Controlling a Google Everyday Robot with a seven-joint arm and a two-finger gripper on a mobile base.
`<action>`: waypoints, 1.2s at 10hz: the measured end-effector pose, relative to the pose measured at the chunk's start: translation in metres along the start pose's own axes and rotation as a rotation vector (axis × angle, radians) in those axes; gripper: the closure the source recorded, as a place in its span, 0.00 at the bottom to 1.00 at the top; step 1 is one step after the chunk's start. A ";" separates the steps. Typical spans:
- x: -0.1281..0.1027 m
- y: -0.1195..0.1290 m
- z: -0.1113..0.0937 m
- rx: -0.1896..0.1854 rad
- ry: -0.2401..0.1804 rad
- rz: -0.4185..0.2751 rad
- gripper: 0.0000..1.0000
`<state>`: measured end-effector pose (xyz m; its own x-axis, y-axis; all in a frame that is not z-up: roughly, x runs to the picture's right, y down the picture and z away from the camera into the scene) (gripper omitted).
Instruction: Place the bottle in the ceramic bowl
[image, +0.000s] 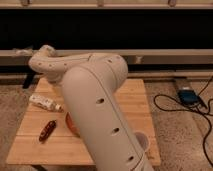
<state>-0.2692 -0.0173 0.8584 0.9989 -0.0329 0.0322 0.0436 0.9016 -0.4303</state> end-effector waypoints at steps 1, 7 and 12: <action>-0.001 0.000 0.002 -0.008 -0.001 0.003 0.20; -0.111 0.036 0.013 -0.108 -0.066 -0.055 0.20; -0.154 0.053 0.062 -0.208 -0.068 -0.073 0.20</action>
<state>-0.4214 0.0620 0.8863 0.9900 -0.0593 0.1281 0.1250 0.7894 -0.6010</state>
